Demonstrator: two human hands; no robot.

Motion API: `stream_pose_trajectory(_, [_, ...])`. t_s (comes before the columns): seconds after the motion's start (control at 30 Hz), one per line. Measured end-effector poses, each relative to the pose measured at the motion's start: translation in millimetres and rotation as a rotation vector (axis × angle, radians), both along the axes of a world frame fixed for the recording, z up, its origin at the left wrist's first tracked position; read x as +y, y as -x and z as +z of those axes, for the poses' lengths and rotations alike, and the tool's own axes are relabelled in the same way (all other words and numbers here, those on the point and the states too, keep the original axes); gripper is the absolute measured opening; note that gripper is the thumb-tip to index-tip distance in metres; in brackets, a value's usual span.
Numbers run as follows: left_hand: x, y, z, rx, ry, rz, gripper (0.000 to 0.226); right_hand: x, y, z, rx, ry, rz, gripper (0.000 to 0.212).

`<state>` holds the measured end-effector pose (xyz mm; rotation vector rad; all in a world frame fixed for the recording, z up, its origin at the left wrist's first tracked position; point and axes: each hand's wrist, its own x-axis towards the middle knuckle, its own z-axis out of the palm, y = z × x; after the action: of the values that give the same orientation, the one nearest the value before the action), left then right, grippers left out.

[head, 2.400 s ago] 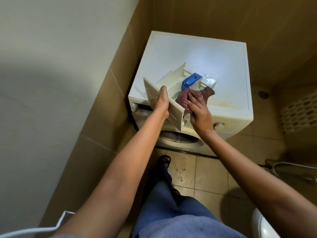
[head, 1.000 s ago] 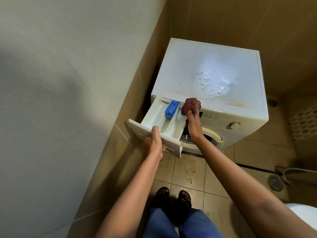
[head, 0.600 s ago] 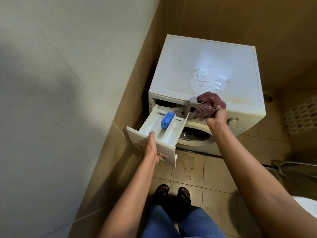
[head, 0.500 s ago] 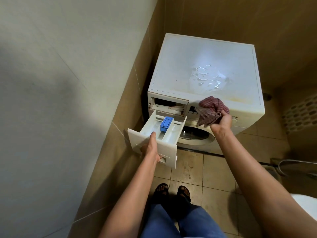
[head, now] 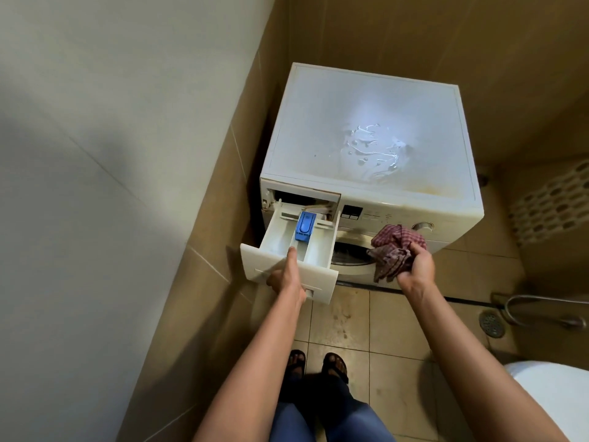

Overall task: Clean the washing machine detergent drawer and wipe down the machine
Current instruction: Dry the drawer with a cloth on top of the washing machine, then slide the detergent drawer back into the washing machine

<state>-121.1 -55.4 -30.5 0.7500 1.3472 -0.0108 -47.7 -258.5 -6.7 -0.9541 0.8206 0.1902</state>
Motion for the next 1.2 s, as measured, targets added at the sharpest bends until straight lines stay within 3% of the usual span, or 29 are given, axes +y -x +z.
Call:
stream_pose_trajectory(0.3, [-3.9, -12.4, -11.5, 0.007, -0.019, -0.006, 0.076, -0.3, -123.0, 35.9, -0.393, 0.743, 0.187, 0.040])
stream_pose_trajectory(0.43, [-2.4, -14.4, -21.8, -0.009, -0.038, -0.004, 0.071, 1.7, -177.3, 25.2, -0.580, 1.127, 0.500, 0.042])
stream_pose_trajectory(0.53, [-2.0, -15.1, -30.8, -0.011, -0.058, 0.005, 0.070, 6.0, -203.6, 0.0, -0.542, 1.345, 0.911, 0.044])
stream_pose_trajectory(0.63, [-2.7, -15.0, -36.7, -0.018, -0.045, 0.027, 0.074, 11.5, -202.6, -22.4, -0.344, 1.439, 1.370, 0.061])
stream_pose_trajectory(0.7, [-2.6, -13.8, -39.4, -0.017, -0.045, 0.029, 0.073, 14.4, -192.8, -31.2, -0.216, 1.474, 1.439, 0.074])
stream_pose_trajectory(0.77, [-1.7, -11.8, -40.5, -0.010, -0.044, 0.037, 0.069, 21.5, -172.2, -28.4, -0.285, 1.528, 1.229, 0.071])
stream_pose_trajectory(0.83, [0.1, -10.0, -39.6, -0.001, -0.042, 0.044, 0.065, 32.6, -139.1, -28.3, -0.479, 1.505, 0.876, 0.053])
stream_pose_trajectory(0.9, [3.0, -9.1, -38.3, 0.016, -0.044, 0.041, 0.067, 47.2, -98.5, -28.0, -0.562, 1.395, 0.661, 0.033])
stream_pose_trajectory(0.97, [7.0, -9.5, -39.2, 0.031, -0.035, 0.043, 0.069, 61.3, -62.5, -36.7, -0.453, 1.179, 0.737, 0.032])
stream_pose_trajectory(1.1, [13.7, -13.3, -43.5, 0.020, -0.026, 0.078, 0.070, 82.9, -22.0, -66.6, -0.146, 0.766, 1.141, 0.069])
stream_pose_trajectory(1.2, [13.3, -15.1, -46.6, 0.011, -0.030, 0.084, 0.073, 97.0, -13.0, -74.9, 0.008, 0.508, 1.116, 0.070])
